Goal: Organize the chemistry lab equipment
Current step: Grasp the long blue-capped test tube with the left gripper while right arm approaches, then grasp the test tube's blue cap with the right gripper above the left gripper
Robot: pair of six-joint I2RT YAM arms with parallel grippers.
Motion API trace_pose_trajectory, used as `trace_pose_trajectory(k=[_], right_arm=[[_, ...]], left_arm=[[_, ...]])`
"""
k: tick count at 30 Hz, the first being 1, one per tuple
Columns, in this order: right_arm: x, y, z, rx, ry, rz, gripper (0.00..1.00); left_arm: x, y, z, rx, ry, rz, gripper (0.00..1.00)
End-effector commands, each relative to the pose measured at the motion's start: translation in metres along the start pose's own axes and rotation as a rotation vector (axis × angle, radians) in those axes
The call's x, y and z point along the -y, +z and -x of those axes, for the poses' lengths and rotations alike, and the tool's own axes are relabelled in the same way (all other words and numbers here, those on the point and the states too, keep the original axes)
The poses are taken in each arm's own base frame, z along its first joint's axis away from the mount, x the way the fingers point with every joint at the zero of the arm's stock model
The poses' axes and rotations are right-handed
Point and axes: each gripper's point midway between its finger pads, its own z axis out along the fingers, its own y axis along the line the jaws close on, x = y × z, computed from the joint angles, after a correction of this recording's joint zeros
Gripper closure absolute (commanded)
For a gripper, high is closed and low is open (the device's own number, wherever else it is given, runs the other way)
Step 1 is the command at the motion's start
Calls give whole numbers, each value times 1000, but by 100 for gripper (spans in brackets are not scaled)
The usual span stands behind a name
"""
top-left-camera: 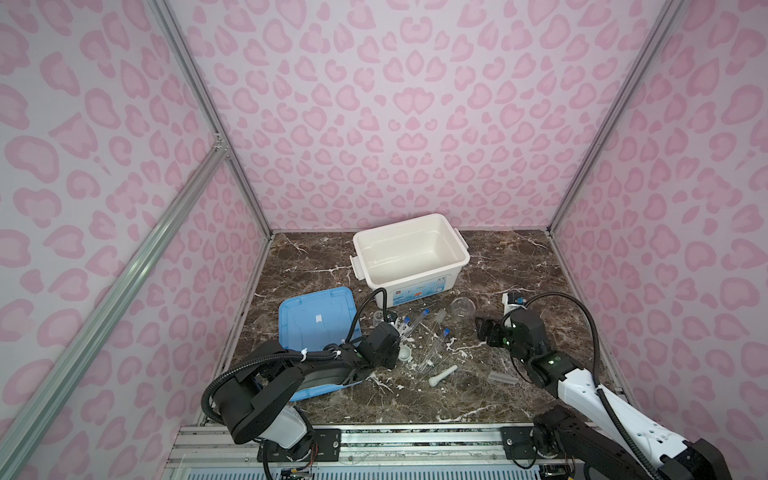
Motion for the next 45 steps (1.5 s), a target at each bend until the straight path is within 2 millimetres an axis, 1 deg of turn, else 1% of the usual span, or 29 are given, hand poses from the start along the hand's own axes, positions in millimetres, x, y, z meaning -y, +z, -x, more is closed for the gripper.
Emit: trace_pose_trajectory(k=[1, 7, 12, 18, 22, 27, 28, 30, 33, 36, 40, 42, 45], right_arm=[[2, 0, 2, 24, 11, -7, 12], [2, -1, 1, 19, 13, -6, 12], [-3, -1, 2, 19, 16, 22, 12], [-15, -2, 4, 10, 17, 77, 13], [-20, -1, 5, -15, 21, 90, 14], [-37, -1, 10, -8, 45, 168, 15], [-42, -2, 12, -9, 49, 184, 18], [-50, -2, 13, -19, 48, 214, 19], [-68, -1, 14, -42, 50, 285, 19], [-87, 0, 17, -51, 75, 369, 21], [-116, 1, 18, -96, 92, 497, 25], [-125, 2, 19, -113, 93, 532, 28], [-137, 3, 20, -122, 106, 592, 29]], left_arm=[[-5, -1, -36, -136, 9, 4, 79], [-4, -3, -39, -133, -5, 0, 85], [0, -4, -35, -115, -7, -6, 85], [2, -9, -20, -73, -10, 4, 85], [2, -18, -4, -16, -24, 7, 85], [6, -36, 23, 71, -27, -6, 84], [6, -40, 28, 88, -27, -11, 84], [9, -47, 36, 118, -20, -21, 84], [12, -58, 49, 164, -12, -41, 84], [23, -67, 61, 208, 15, -90, 84], [39, -74, 73, 248, 50, -157, 84], [48, -75, 76, 251, 78, -184, 84], [61, -74, 77, 250, 127, -214, 84]])
